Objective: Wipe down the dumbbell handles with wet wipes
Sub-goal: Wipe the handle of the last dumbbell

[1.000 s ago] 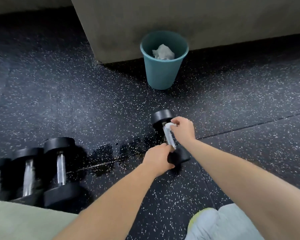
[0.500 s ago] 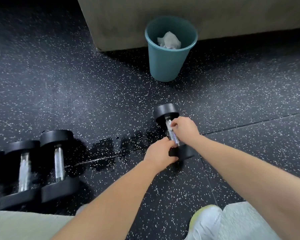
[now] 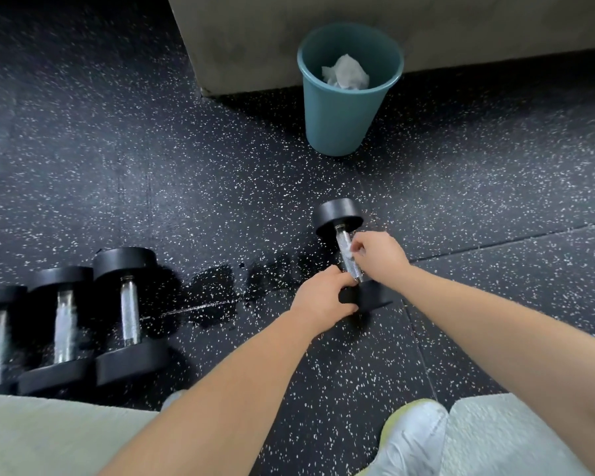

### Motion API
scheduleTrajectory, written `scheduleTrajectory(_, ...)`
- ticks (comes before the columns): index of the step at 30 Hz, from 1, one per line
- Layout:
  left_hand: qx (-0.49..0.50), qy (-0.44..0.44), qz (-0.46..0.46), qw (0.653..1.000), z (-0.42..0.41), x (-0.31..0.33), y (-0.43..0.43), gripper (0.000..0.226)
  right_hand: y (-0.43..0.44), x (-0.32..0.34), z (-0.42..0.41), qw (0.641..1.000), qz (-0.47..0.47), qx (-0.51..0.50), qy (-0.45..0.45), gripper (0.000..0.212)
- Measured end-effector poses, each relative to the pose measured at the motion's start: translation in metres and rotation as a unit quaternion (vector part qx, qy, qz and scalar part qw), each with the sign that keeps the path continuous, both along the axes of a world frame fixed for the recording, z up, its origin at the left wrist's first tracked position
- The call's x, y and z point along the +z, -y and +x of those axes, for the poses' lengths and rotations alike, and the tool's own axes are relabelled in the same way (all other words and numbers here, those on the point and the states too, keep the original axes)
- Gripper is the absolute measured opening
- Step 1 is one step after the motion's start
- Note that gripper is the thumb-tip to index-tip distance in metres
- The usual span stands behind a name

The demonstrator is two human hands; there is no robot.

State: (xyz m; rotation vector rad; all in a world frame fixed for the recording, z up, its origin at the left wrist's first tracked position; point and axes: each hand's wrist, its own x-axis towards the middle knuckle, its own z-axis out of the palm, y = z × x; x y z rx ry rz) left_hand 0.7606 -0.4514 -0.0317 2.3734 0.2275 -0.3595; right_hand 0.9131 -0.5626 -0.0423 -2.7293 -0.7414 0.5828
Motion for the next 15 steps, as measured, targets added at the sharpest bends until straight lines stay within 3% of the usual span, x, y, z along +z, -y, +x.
scheduleTrajectory(6,-0.003,-0.019,-0.007,1.0,-0.005,-0.004,0.003,0.059,-0.031,0.006,0.005,0.995,0.063,-0.077,0.029,0.023)
scheduleTrajectory(10,0.003,-0.023,-0.01,1.0,-0.005,-0.002,0.005,0.062,-0.027,0.007,-0.004,0.997,0.037,-0.037,0.049,0.025)
scheduleTrajectory(15,0.013,-0.024,-0.033,0.999,-0.006,-0.001,0.001,0.052,0.002,0.008,-0.017,0.999,-0.035,0.023,0.001,0.019)
